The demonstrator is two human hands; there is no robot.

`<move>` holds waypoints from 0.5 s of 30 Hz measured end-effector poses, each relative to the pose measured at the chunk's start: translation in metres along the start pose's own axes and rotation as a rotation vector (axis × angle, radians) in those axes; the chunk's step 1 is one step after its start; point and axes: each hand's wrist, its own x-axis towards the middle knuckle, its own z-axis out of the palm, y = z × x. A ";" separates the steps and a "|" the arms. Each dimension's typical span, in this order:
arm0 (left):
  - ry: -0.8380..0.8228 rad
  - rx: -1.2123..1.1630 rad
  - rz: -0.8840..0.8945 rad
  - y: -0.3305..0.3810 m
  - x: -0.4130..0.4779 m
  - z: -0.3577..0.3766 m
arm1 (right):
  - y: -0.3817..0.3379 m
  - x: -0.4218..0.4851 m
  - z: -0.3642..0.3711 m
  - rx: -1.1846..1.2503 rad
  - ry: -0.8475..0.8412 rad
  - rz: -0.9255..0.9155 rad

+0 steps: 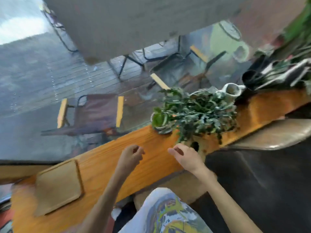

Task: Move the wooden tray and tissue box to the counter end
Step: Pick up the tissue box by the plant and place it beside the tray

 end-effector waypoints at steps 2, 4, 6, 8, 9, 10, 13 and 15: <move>-0.056 0.029 -0.002 0.021 0.013 0.030 | 0.038 -0.004 -0.028 0.162 0.044 0.059; -0.102 0.042 -0.025 0.035 0.022 0.054 | 0.076 -0.008 -0.048 0.250 0.142 0.122; -0.131 0.030 -0.070 0.039 0.029 0.076 | 0.107 -0.014 -0.062 0.298 0.220 0.218; -0.172 0.031 -0.124 0.039 0.037 0.101 | 0.132 -0.016 -0.069 0.357 0.257 0.316; -0.195 0.031 -0.161 0.038 0.042 0.115 | 0.143 -0.014 -0.069 0.386 0.262 0.363; -0.217 0.022 -0.214 0.035 0.047 0.129 | 0.154 -0.009 -0.066 0.422 0.256 0.416; -0.275 -0.106 -0.439 0.033 0.055 0.168 | 0.180 0.017 -0.049 0.543 0.232 0.565; -0.278 -0.192 -0.533 0.036 0.058 0.186 | 0.188 0.039 -0.037 0.614 0.241 0.664</move>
